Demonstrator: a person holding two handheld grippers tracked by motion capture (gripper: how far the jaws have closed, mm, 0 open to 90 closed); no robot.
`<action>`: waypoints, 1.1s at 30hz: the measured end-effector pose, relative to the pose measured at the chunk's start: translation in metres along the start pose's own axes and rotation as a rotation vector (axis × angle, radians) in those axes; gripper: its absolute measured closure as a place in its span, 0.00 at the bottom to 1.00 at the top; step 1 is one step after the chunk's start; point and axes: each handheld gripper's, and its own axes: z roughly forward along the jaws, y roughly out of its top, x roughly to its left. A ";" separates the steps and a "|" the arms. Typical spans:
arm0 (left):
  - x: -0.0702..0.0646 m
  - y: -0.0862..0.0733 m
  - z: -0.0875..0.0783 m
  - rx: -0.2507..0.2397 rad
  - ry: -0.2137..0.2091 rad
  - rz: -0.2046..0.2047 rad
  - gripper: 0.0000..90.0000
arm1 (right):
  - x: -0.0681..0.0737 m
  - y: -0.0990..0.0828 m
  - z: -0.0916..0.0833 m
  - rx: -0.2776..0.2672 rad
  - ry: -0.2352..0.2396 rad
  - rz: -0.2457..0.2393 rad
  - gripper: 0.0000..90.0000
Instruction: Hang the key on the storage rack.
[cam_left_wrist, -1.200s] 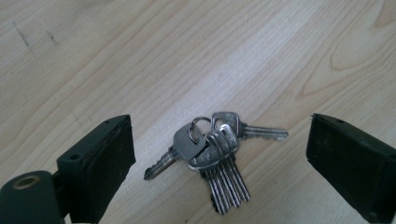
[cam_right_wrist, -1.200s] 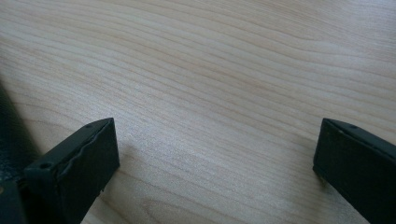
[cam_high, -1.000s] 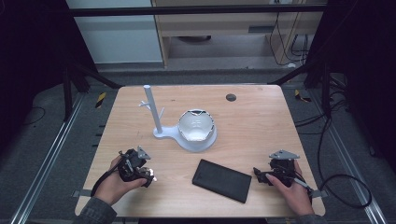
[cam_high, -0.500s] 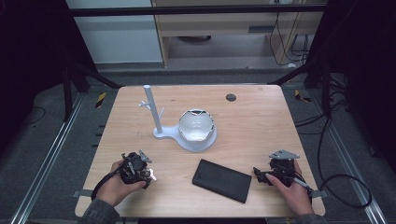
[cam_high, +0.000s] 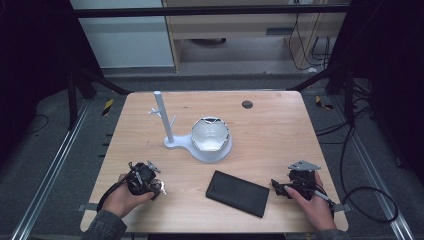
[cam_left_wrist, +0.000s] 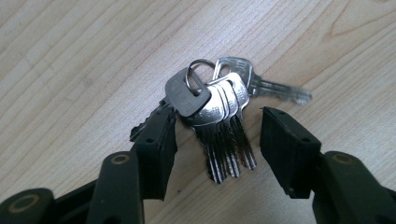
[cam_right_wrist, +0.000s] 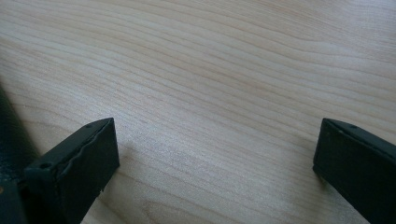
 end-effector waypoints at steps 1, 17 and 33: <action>0.000 0.000 0.000 0.002 0.002 0.001 0.56 | 0.000 0.000 0.000 0.000 0.000 0.001 0.00; -0.004 -0.002 -0.002 -0.005 0.025 0.055 0.83 | 0.000 0.000 0.000 0.000 0.000 0.000 0.00; 0.003 -0.001 -0.009 -0.017 0.006 0.027 1.00 | 0.000 0.000 0.000 0.000 0.000 0.000 0.00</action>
